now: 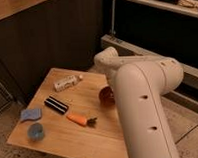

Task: Drag the ceramic bowl in a circle

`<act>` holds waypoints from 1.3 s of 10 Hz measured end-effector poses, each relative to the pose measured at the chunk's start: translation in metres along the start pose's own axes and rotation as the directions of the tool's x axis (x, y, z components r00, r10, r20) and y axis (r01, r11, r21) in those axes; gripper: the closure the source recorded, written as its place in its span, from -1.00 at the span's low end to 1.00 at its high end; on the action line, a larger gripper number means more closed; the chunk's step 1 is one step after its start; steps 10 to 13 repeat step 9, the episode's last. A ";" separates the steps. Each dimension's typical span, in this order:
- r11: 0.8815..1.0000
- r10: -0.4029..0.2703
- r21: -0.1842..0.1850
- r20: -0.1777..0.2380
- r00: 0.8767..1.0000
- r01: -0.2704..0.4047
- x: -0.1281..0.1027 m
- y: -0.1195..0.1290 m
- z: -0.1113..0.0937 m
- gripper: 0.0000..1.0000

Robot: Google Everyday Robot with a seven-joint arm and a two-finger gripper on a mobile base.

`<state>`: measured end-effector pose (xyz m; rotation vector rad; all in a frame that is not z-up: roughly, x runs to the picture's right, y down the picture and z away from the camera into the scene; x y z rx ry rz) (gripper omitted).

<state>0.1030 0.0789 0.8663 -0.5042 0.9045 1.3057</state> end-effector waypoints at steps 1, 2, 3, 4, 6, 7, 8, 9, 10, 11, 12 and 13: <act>0.999 -0.041 -0.009 0.006 0.999 0.041 0.004 0.015 -0.002 1.00; 0.997 -0.072 -0.019 0.008 0.997 0.072 0.008 0.027 -0.002 1.00; 0.994 -0.101 -0.028 0.012 0.995 0.102 0.012 0.037 -0.003 1.00; 0.993 -0.116 -0.034 0.015 0.993 0.117 0.014 0.042 -0.003 1.00; 0.988 -0.147 -0.052 0.025 0.989 0.148 0.017 0.057 -0.007 1.00; 0.987 -0.151 -0.060 0.028 0.988 0.152 0.018 0.061 -0.009 1.00; 0.986 -0.154 -0.066 0.033 0.988 0.156 0.019 0.064 -0.011 1.00; 0.985 -0.155 -0.068 0.038 0.987 0.158 0.019 0.065 -0.013 1.00; 0.985 -0.155 -0.068 0.038 0.987 0.158 0.019 0.065 -0.013 1.00; 0.985 -0.155 -0.068 0.038 0.987 0.158 0.019 0.065 -0.013 1.00; 0.985 -0.155 -0.068 0.038 0.987 0.158 0.019 0.065 -0.013 1.00; 0.985 -0.155 -0.068 0.038 0.987 0.158 0.019 0.065 -0.013 1.00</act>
